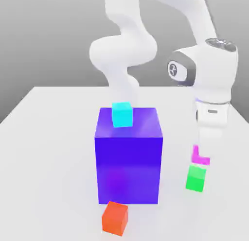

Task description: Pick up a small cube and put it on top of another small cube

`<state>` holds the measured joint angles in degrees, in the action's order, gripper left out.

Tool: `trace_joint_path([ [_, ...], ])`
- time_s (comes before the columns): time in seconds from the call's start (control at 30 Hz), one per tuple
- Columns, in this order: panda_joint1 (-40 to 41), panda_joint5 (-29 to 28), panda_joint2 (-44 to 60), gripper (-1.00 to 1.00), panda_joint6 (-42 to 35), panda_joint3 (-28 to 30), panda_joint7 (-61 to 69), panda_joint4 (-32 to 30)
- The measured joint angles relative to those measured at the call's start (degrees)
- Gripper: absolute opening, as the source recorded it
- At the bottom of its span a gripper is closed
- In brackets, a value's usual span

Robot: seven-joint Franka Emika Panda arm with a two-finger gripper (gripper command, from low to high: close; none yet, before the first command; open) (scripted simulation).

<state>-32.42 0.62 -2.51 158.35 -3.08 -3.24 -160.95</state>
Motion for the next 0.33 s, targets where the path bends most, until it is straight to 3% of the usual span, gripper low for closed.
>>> trace_joint_path([
  [0.1, -0.08, -1.14, 5.89, -1.00, 5.79, 0.30, -0.89, 0.13],
  [0.13, -0.14, -1.53, 7.47, 1.00, 7.29, 0.44, -1.18, 0.20],
  [0.33, -0.21, -1.71, 8.26, 1.00, 8.08, 0.52, -1.31, 0.24],
])
